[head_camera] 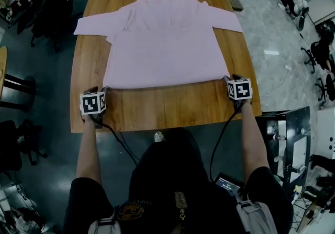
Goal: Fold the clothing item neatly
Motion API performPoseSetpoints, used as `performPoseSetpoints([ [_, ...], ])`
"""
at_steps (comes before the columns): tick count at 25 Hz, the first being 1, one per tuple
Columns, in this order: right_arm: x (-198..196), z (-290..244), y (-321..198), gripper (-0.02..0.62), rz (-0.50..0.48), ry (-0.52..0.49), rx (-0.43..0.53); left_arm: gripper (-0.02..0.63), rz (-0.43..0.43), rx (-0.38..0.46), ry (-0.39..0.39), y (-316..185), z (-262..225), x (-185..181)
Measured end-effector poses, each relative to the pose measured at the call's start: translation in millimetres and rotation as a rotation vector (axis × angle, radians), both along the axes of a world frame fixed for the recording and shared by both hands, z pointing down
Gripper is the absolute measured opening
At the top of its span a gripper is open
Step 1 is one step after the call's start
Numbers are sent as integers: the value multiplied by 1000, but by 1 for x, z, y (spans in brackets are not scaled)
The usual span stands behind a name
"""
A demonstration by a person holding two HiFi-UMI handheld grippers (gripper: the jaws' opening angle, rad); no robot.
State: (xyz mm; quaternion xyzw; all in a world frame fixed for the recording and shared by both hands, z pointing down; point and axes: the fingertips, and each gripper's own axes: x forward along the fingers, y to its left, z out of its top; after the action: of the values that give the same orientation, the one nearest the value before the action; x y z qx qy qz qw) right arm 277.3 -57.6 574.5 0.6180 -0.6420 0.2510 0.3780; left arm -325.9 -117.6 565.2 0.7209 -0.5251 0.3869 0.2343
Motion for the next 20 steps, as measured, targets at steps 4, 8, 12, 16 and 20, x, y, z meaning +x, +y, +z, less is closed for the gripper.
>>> performPoseSetpoints([
  [4,3,-22,3,146,37,13,64,143,8,62,20,-4,-25,0],
  [8,-8,-46,-1,105,43,5,126,80,35,116,42,-11,-47,17],
  [12,-22,-73,-14,3,3,-6,185,8,95,175,77,-25,-71,51],
  [16,-28,-96,-34,3,-34,-26,241,8,152,199,139,-38,-90,101],
  [20,-24,-118,-61,3,-50,-55,304,8,217,220,154,-61,-107,152],
])
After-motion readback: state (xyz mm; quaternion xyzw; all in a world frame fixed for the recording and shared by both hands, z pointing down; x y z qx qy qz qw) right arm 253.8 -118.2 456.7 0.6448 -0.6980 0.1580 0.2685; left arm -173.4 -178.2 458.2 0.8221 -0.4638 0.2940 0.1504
